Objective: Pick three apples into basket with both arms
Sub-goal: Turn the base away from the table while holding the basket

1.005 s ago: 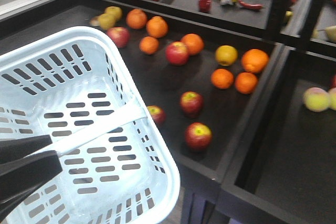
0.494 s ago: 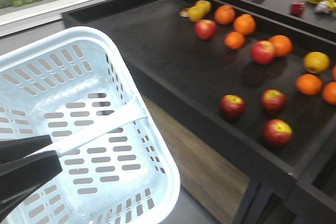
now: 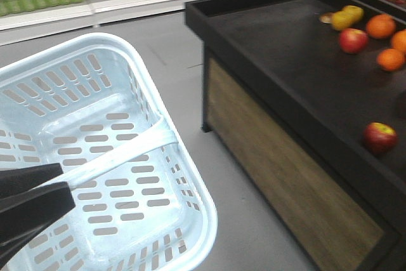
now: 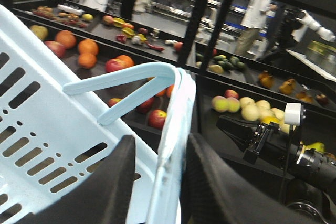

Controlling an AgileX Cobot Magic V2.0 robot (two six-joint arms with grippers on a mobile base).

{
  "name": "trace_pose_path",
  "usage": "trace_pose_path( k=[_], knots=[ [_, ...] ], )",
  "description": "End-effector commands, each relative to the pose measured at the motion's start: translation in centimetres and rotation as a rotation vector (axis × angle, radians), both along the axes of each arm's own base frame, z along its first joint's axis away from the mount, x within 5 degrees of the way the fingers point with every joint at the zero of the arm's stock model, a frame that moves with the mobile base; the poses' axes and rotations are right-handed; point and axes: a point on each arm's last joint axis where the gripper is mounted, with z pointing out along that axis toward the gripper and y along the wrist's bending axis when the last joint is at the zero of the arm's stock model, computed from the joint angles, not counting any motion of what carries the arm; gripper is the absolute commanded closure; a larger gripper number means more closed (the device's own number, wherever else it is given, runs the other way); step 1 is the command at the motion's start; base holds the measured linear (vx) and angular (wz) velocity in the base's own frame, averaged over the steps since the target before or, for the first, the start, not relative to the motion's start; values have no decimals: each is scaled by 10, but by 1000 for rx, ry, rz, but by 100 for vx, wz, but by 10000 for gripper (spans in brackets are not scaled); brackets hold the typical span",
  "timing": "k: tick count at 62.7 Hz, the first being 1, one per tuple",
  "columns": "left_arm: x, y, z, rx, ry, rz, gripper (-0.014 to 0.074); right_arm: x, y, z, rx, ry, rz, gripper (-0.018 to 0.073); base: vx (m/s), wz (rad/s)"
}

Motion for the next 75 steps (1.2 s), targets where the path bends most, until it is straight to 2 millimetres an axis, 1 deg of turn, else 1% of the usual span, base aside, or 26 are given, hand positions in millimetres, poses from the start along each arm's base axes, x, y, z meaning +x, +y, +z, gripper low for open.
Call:
trace_pose_path(
  k=[1,40,75],
  knots=[
    [1,3,9,-9,-28,37,604,1,0,2,-7,-59,0,564,-12,60],
    [0,2,9,-9,-28,36,604,1,0,2,-7,-59,0,564,-8,56],
    [1,3,9,-9,-28,37,604,1,0,2,-7,-59,0,564,6,26]
  ],
)
